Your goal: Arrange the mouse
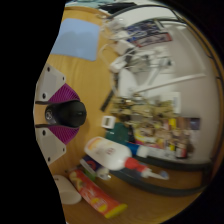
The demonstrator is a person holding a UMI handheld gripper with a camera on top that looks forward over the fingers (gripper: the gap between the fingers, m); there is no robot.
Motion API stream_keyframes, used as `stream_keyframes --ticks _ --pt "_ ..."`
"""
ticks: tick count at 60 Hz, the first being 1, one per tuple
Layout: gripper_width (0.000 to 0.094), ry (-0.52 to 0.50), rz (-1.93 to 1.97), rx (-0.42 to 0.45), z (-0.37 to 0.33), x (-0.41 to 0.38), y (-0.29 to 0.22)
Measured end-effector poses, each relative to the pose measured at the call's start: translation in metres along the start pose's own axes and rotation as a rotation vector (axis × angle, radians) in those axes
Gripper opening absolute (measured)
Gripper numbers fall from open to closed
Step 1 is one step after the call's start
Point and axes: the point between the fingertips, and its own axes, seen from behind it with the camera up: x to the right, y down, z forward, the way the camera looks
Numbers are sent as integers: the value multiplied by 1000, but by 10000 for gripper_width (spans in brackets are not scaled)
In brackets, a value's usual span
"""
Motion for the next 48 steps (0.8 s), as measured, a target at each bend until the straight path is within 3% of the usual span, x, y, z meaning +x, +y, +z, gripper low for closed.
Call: stream_keyframes --ticks 13,22,31,48 --pt "259 31 62 306 -115 -55 -172" --pt "258 -9 57 382 -150 -138 -215" --pt "257 -62 14 309 -113 -236 -176" --pt "262 -62 -39 31 -2 -315 -34"
